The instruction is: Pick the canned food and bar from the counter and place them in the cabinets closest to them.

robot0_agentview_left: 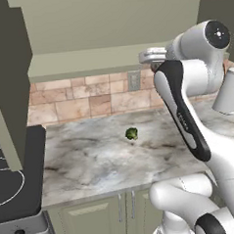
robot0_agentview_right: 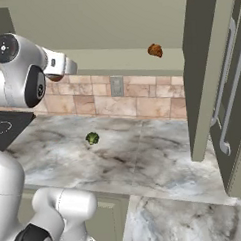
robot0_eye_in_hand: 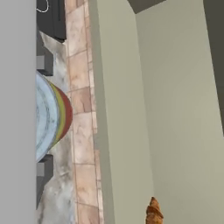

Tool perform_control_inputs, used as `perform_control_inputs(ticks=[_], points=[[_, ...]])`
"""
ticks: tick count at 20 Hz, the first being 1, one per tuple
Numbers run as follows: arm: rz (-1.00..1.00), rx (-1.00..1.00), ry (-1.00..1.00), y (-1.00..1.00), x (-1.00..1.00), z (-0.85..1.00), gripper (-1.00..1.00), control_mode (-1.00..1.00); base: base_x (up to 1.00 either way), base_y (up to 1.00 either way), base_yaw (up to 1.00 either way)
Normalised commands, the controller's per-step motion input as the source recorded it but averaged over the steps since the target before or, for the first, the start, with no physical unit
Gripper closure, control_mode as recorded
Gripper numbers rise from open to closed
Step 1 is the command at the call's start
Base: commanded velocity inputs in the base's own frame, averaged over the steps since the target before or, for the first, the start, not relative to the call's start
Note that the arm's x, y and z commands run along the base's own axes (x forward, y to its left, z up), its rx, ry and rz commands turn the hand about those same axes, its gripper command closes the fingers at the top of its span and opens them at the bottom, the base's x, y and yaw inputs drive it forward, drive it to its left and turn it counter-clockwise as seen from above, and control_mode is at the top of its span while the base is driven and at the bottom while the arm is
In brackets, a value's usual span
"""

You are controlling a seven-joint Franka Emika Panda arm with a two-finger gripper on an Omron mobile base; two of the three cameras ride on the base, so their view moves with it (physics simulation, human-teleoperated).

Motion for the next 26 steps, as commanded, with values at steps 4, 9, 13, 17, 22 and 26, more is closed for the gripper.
perform_control_inputs(ticks=[4,9,13,17,22,26], points=[[0.03,0.0,-0.09,-0.01,-0.07,0.26,1.0,-1.0,0.0,0.0,0.0],[0.0,0.0,-0.01,0.0,0.0,0.0,1.0,-1.0,0.0,0.0,0.0],[0.01,-0.06,0.01,0.05,0.03,0.0,1.0,-1.0,0.0,0.0,0.0],[0.04,-0.13,0.09,0.18,0.22,-0.01,1.0,-1.0,0.0,0.0,0.0],[0.06,-0.02,0.07,0.02,0.36,0.15,1.0,-1.0,0.0,0.0,0.0],[0.06,-0.01,0.08,-0.01,0.15,0.06,1.0,-1.0,0.0,0.0,0.0]])
